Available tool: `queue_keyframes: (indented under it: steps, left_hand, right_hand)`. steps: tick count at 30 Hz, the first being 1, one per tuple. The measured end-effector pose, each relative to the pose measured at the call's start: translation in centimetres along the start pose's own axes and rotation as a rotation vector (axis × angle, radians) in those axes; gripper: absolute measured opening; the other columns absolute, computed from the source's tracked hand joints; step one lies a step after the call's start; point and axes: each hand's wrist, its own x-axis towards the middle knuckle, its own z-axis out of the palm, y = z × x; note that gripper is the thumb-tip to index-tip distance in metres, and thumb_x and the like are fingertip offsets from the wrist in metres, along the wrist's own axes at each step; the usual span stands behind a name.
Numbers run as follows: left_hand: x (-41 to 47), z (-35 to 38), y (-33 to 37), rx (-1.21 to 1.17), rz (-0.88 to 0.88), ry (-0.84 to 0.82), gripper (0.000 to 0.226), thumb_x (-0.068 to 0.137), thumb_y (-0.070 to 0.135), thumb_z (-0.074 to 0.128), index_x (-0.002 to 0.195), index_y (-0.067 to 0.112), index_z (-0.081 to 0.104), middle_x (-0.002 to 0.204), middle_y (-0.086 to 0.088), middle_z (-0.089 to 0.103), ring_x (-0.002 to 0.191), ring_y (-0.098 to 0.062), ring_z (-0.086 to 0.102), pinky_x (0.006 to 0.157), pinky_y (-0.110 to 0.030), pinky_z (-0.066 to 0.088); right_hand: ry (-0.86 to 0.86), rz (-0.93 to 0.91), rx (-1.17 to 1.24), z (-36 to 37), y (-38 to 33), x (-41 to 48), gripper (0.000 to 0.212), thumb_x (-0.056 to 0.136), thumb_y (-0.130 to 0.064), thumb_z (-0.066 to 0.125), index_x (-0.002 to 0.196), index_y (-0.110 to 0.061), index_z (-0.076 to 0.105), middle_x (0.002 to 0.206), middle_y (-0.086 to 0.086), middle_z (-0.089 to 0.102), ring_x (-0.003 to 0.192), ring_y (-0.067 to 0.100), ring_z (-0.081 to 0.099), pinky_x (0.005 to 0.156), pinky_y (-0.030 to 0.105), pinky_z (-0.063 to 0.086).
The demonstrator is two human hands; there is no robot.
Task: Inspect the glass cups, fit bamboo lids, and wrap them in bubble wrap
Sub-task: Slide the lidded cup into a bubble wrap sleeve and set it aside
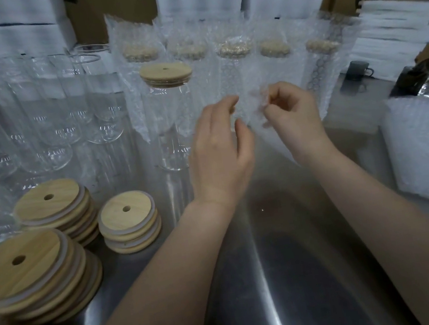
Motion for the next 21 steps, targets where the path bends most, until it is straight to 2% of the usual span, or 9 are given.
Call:
queue_keyframes:
  steps: [2,4,7,8,10,13,15,18,21]
  left_hand:
    - [0.0,0.3,0.5,-0.252,-0.364,-0.079,0.022,0.099,0.017,0.051,0.118,0.011,0.061,0.106,-0.009,0.065,0.087,-0.019,0.063,0.078,-0.028,0.051]
    - [0.3,0.5,0.2,-0.504,-0.679,-0.119,0.017,0.103,0.03,0.047,0.106,0.02,0.06,0.106,-0.01,0.065,0.083,-0.023,0.065,0.072,-0.034,0.053]
    - [0.9,0.5,-0.7,-0.732,-0.922,-0.2,0.041,0.102,0.043,0.041,0.115,0.009,0.06,0.113,-0.02,0.065,0.084,-0.032,0.067,0.071,-0.038,0.057]
    - [0.9,0.5,-0.9,-0.766,-0.944,-0.222,0.045,0.102,0.042,0.043,0.117,0.003,0.06,0.111,-0.021,0.066,0.082,-0.031,0.068,0.071,-0.037,0.057]
    - [0.8,0.5,-1.1,-0.794,-0.961,-0.216,0.034,0.101,0.027,0.048,0.112,-0.003,0.06,0.101,-0.021,0.067,0.075,-0.026,0.069,0.068,-0.034,0.058]
    - [0.9,0.4,-1.4,-0.828,-1.01,-0.185,0.022,0.096,0.007,0.044,0.106,-0.004,0.06,0.095,-0.022,0.067,0.072,-0.027,0.069,0.071,-0.037,0.06]
    - [0.9,0.4,-1.5,-0.849,-1.034,-0.174,0.022,0.096,0.005,0.041,0.102,-0.003,0.061,0.09,-0.019,0.069,0.071,-0.027,0.07,0.069,-0.036,0.061]
    - [1.0,0.3,-1.6,-0.869,-1.059,-0.152,0.023,0.097,0.004,0.042,0.109,-0.004,0.06,0.093,-0.02,0.064,0.075,-0.029,0.068,0.068,-0.037,0.062]
    - [0.9,0.4,-1.8,-0.825,-1.02,-0.166,0.034,0.091,-0.008,0.04,0.121,-0.007,0.056,0.091,-0.019,0.064,0.081,-0.029,0.067,0.073,-0.039,0.061]
  right_hand:
    - [-0.091,-0.094,-0.101,0.0,-0.1,-0.3,0.02,0.076,-0.008,0.057,0.063,-0.022,0.053,0.097,-0.014,0.063,0.086,0.008,0.057,0.071,0.028,0.045]
    - [-0.187,-0.194,-0.209,-0.1,0.0,-0.5,0.027,0.077,0.008,0.056,0.063,-0.015,0.057,0.109,-0.006,0.065,0.1,0.007,0.06,0.069,0.025,0.046]
    - [-0.3,-0.267,-0.264,-0.3,0.2,-0.6,0.025,0.069,0.011,0.048,0.062,-0.009,0.06,0.108,0.003,0.067,0.096,0.013,0.062,0.075,0.03,0.05]
    - [-0.335,-0.261,-0.266,-0.3,0.3,-0.6,0.024,0.066,0.01,0.045,0.06,-0.008,0.06,0.104,0.005,0.068,0.095,0.014,0.063,0.08,0.029,0.051]
    - [-0.388,-0.221,-0.276,-0.3,0.5,-0.5,0.031,0.063,0.013,0.042,0.056,-0.011,0.059,0.097,0.004,0.07,0.09,0.01,0.065,0.084,0.021,0.051]
    - [-0.383,-0.147,-0.275,-0.4,0.7,-0.4,0.048,0.064,0.022,0.04,0.048,-0.021,0.051,0.086,0.002,0.07,0.077,-0.003,0.063,0.076,0.011,0.048]
    - [-0.329,-0.119,-0.269,-0.4,0.8,-0.3,0.049,0.066,0.018,0.039,0.05,-0.025,0.054,0.081,0.003,0.072,0.075,-0.003,0.065,0.075,0.018,0.051]
    - [-0.224,-0.094,-0.29,-0.2,0.5,-0.2,0.031,0.071,-0.004,0.046,0.064,-0.03,0.061,0.074,-0.003,0.071,0.078,0.012,0.069,0.077,0.034,0.056]
    - [-0.184,-0.061,-0.359,0.1,0.3,-0.1,0.008,0.081,-0.026,0.06,0.082,-0.032,0.065,0.074,-0.005,0.071,0.075,0.008,0.066,0.079,0.035,0.054]
